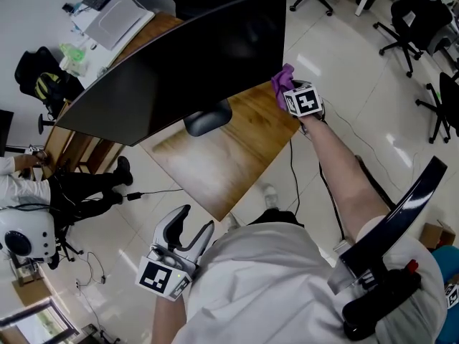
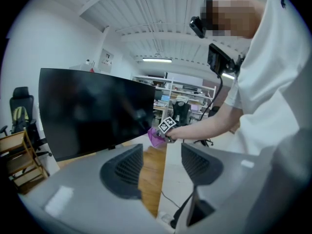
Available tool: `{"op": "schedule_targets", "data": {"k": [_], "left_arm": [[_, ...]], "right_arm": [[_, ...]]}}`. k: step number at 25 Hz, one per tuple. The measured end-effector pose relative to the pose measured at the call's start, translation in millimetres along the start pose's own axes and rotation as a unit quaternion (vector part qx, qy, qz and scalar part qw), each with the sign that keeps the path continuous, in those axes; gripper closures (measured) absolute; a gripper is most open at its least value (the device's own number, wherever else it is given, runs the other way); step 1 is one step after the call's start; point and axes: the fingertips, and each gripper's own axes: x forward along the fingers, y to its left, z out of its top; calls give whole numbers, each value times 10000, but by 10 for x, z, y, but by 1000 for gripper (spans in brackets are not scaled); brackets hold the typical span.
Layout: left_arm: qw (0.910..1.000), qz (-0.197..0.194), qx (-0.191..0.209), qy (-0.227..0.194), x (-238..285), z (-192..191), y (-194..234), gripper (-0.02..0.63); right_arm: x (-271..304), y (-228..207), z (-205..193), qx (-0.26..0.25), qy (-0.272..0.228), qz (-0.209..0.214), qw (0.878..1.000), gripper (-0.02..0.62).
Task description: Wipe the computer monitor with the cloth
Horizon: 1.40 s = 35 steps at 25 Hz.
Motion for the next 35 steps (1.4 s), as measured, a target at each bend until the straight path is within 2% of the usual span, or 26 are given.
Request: {"op": "schedule_targets", "data": {"k": [13, 18, 29, 32, 35], "left_arm": [[10000, 75, -1, -50, -118, 7, 126, 342], [9999, 93, -41, -83, -225, -56, 150, 342], [9996, 166, -83, -206, -582, -182, 434, 342], [9997, 142, -87, -199, -679, -308, 559, 342], [9998, 146, -129, -81, -867, -460, 619, 342]], "right_arm": [[134, 405, 5, -88, 116, 190, 9997, 465], [171, 690, 43, -185, 97, 352, 9992, 465], [264, 1282, 132, -439, 121, 423, 9981, 465], [341, 1656, 223, -303, -20, 775, 9965, 465], [391, 2091, 101, -172, -33, 1105, 9937, 465]]}}
